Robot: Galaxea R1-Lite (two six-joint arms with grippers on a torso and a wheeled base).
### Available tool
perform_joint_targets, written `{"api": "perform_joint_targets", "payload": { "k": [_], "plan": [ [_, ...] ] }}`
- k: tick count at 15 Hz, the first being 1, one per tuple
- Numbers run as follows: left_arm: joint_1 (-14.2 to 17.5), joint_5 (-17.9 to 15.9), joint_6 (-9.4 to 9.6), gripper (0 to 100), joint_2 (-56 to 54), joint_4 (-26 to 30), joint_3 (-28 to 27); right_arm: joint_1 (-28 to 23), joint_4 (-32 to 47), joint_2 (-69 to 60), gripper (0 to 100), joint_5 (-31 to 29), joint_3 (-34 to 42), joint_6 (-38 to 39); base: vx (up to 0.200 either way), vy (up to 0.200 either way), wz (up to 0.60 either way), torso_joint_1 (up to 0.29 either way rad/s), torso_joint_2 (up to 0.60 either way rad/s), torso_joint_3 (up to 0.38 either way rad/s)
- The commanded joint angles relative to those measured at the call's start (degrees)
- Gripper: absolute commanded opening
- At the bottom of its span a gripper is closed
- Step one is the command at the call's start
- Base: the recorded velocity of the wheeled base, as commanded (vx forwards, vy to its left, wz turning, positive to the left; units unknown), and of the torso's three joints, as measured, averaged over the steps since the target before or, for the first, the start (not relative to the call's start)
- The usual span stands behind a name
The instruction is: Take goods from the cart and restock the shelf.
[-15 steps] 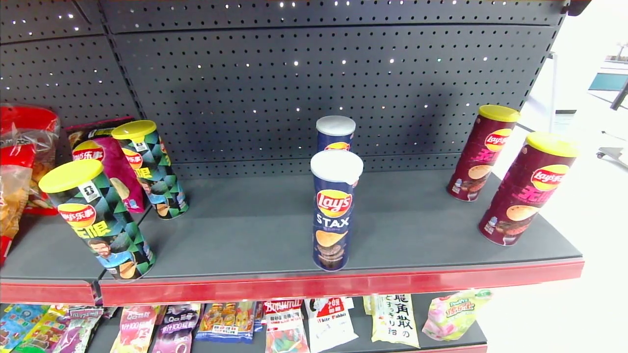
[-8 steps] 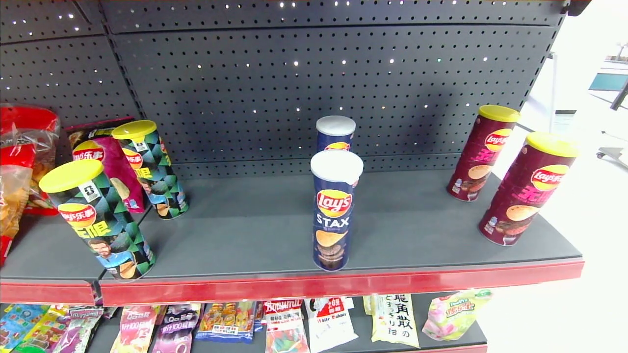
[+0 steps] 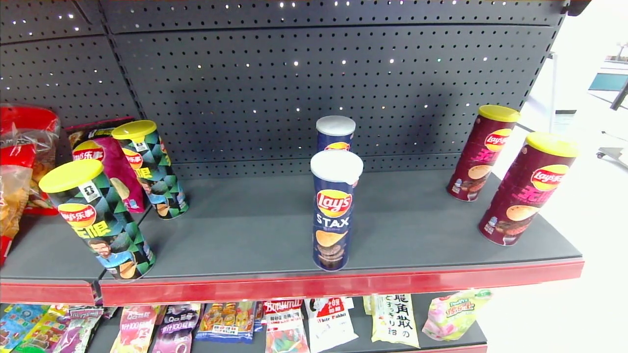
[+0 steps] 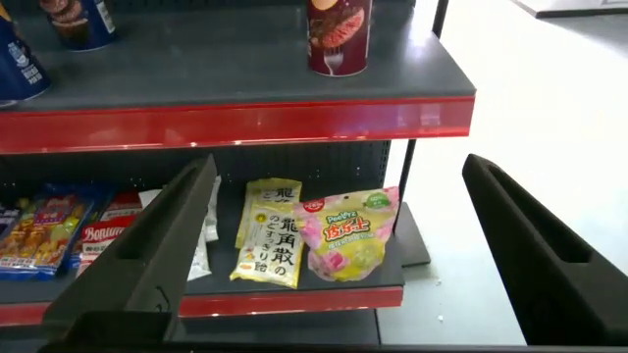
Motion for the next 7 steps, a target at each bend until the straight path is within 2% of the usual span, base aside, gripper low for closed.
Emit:
{"api": "perform_joint_targets", "payload": {
  "k": [1, 7],
  "plan": [
    [0.0, 0.0, -0.02, 100, 0.0, 0.0, 0.0, 0.0, 0.0, 0.0, 100, 0.0, 0.0, -0.1, 0.000, 0.000, 0.00, 0.000, 0.00, 0.000],
    [0.0, 0.0, -0.02, 100, 0.0, 0.0, 0.0, 0.1, 0.0, 0.0, 100, -0.1, 0.0, -0.2, 0.000, 0.000, 0.00, 0.000, 0.00, 0.000]
  ]
}}
